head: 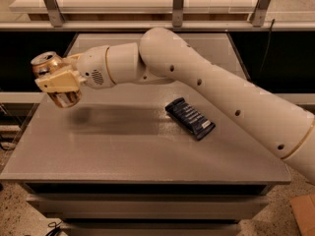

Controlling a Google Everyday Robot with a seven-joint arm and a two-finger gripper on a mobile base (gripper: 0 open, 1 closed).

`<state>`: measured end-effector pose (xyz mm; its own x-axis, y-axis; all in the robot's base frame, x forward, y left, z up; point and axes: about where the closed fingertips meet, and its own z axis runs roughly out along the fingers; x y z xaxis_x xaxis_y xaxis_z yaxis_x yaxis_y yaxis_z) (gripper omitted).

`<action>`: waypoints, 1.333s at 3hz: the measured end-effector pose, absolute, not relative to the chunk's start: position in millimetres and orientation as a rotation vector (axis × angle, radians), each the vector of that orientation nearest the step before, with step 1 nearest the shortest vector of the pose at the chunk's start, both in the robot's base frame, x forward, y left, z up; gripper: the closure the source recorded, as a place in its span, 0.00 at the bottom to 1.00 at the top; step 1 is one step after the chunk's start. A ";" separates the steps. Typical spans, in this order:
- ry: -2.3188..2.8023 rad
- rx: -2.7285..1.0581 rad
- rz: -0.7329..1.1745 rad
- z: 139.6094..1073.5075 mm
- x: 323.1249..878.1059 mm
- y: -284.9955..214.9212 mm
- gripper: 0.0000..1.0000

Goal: Place orange can upright

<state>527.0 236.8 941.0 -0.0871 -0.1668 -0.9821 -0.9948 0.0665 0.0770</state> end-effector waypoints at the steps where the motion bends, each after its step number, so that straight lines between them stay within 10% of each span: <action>1: 1.419 -1.255 1.104 943.7 519.4 232.3 1.00; 4: 1.325 -1.265 1.089 938.0 497.4 232.6 1.00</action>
Offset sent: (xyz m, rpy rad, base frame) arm -0.0246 -0.0197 0.0013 -0.0108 -0.0729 -0.0514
